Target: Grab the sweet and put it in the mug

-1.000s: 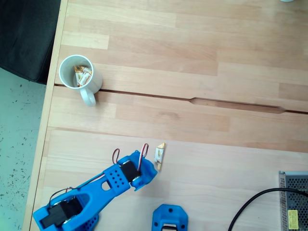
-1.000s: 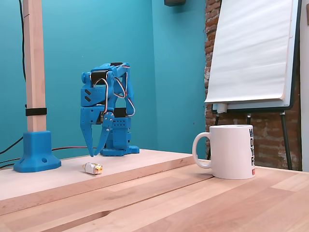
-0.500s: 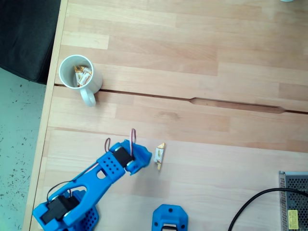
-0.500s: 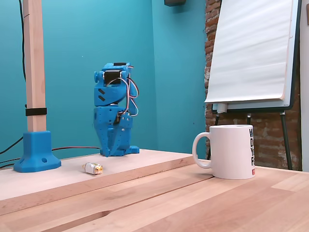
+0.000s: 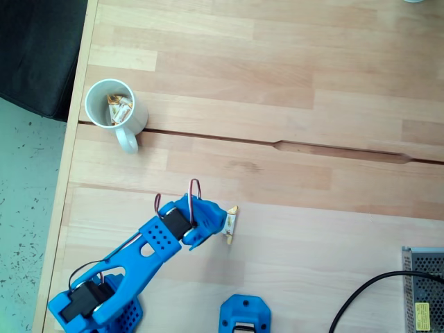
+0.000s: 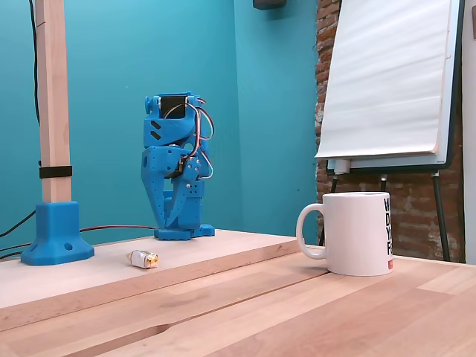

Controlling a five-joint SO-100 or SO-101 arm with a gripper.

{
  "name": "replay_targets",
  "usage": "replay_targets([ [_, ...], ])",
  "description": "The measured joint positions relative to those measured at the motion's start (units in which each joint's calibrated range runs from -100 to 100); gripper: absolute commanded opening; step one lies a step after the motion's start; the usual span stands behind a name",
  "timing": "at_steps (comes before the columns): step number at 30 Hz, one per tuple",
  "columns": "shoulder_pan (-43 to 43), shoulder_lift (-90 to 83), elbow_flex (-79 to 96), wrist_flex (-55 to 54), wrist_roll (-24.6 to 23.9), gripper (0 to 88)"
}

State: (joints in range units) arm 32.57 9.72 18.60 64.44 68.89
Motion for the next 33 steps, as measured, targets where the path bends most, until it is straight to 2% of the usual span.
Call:
replay_targets([
  [9,5.47,0.45,0.27,0.00,8.50,0.0],
  [13,6.65,0.45,1.17,0.00,10.60,0.0],
  [25,6.65,0.45,1.61,0.00,10.16,0.0],
  [33,6.65,0.45,1.61,0.00,10.16,13.0],
])
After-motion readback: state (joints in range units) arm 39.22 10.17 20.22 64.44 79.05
